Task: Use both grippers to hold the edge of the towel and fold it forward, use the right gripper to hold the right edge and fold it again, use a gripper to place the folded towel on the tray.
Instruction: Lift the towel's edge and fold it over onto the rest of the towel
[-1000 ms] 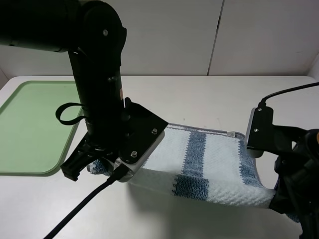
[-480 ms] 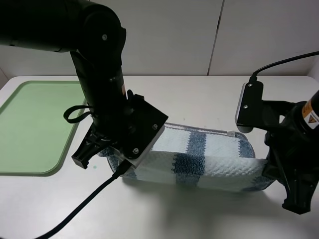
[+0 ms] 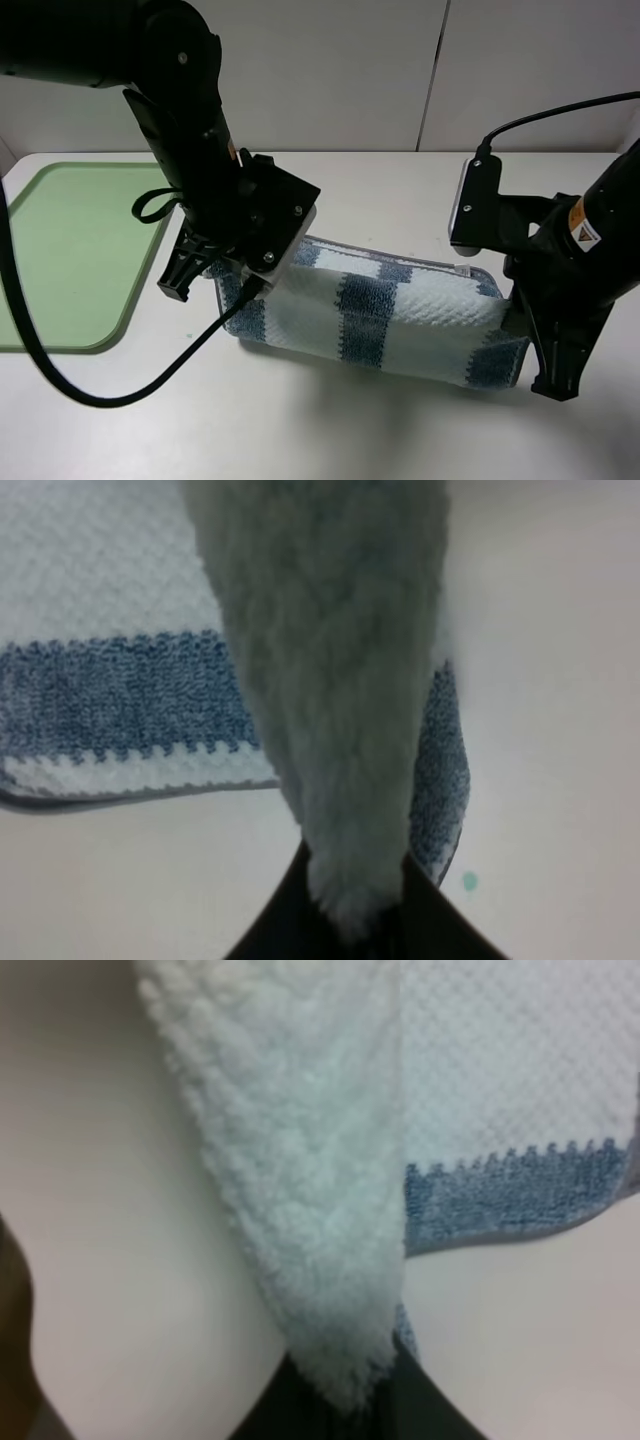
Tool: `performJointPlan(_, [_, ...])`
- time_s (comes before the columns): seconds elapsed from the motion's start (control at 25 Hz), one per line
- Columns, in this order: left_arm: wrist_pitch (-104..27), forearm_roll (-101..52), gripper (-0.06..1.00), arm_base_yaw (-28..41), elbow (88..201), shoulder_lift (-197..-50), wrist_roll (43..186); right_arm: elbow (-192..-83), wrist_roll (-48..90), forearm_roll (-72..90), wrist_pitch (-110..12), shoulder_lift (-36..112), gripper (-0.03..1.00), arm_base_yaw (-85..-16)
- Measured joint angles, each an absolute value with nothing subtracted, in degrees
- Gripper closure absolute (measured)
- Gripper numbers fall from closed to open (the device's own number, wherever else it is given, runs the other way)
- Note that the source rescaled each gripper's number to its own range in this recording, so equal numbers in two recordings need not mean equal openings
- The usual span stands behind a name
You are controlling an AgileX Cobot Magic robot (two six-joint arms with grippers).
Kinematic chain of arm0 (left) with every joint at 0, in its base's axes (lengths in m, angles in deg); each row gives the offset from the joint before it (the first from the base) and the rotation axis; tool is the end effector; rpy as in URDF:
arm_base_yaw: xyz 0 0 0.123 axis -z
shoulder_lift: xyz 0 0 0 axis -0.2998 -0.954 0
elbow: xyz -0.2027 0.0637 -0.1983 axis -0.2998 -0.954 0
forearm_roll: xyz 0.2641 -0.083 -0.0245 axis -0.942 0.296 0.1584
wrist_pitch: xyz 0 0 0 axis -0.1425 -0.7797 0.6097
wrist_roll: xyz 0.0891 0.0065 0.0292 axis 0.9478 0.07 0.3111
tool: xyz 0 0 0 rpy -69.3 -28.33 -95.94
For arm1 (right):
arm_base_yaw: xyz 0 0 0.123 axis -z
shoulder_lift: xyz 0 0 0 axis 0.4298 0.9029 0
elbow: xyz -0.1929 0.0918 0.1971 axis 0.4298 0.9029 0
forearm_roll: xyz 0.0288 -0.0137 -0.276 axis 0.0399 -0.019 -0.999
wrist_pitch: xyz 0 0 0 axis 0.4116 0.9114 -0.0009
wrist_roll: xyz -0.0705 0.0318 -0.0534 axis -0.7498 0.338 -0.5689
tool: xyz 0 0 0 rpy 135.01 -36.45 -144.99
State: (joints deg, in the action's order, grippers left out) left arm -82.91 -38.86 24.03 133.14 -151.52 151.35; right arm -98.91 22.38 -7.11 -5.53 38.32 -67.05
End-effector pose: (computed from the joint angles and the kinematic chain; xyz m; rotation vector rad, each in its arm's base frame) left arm 0.2779 -0.2446 0.1970 2.4229 1.5979 0.1079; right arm 0.1780 0.1437 0.2107 -1.6283 2.4387 -0.1286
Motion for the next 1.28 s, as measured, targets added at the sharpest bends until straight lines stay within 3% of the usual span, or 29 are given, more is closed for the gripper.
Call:
performJointPlan(0.92, [-71.1,-40.2,0.94,20.5,133.1,-156.5,151.7,-105.3,23.2,-14.3,-11.1,47.3,0.97,-67.1])
performJointPlan(1.28, [-64.6,-40.3,0.94,20.0,133.1,-158.0,151.7,-105.3,23.9,-14.6,-14.2,47.3,0.97,-61.8])
